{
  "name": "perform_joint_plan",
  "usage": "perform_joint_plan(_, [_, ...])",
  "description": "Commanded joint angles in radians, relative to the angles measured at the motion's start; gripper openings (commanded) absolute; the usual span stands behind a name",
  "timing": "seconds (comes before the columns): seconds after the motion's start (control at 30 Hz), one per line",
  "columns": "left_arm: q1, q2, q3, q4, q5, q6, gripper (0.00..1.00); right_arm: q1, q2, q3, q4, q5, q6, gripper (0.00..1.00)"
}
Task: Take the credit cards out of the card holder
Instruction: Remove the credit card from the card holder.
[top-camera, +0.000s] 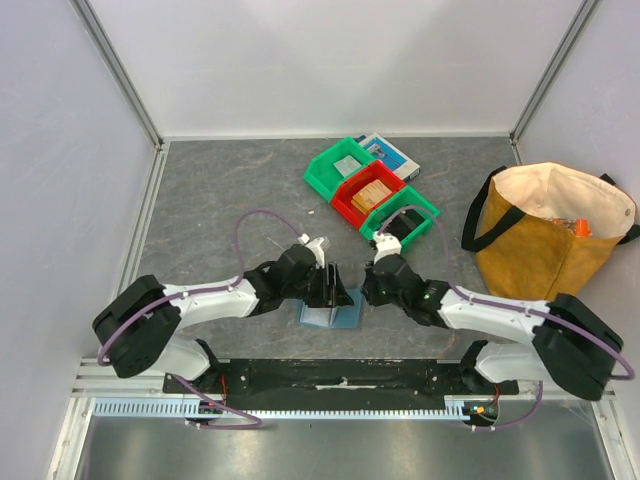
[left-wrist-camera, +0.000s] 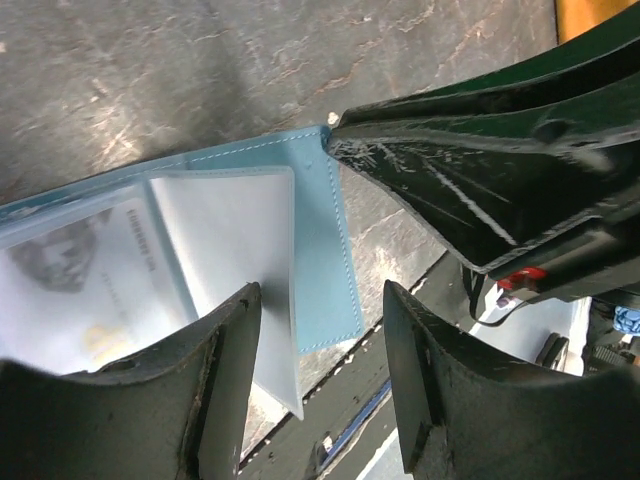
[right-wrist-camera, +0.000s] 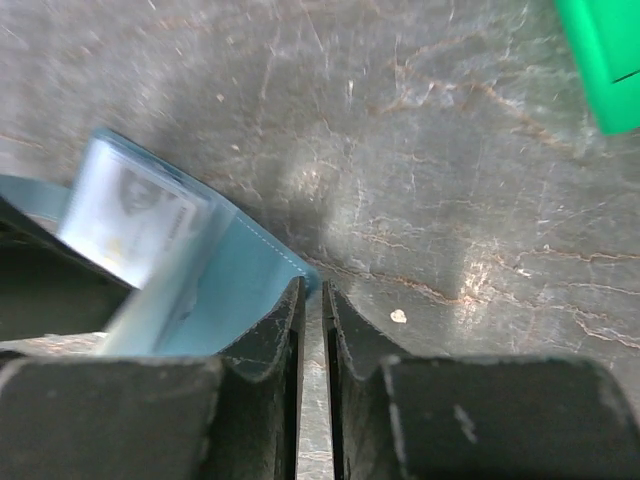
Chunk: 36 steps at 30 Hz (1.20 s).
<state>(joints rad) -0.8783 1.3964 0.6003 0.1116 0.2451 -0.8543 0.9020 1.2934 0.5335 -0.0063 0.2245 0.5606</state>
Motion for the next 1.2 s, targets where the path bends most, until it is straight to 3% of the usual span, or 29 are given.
perform_joint_plan(0.0, [-0.027, 0.045, 0.053, 0.071, 0.028, -0.037, 0.58, -0.034, -0.124, -0.064, 0.137, -0.014, 0.053, 0.19])
perform_joint_plan(0.23, [-0.053, 0.157, 0.067, 0.115, 0.046, -0.049, 0.58, -0.087, -0.198, -0.116, 0.19, -0.097, 0.059, 0.2])
perform_joint_plan(0.43, [-0.056, 0.211, 0.066, 0.151, 0.069, -0.063, 0.56, -0.12, -0.163, -0.127, 0.278, -0.252, 0.062, 0.17])
perform_joint_plan(0.6, [-0.056, 0.141, 0.064, 0.106, 0.019, -0.035, 0.55, -0.127, -0.071, -0.11, 0.315, -0.362, 0.07, 0.13])
perform_joint_plan(0.9, [-0.05, -0.019, 0.012, 0.024, -0.082, -0.017, 0.55, -0.161, 0.086, -0.109, 0.298, -0.43, 0.122, 0.1])
perform_joint_plan(1.17, [0.031, -0.134, -0.03, -0.131, -0.161, 0.044, 0.68, -0.189, 0.109, -0.116, 0.253, -0.418, 0.127, 0.09])
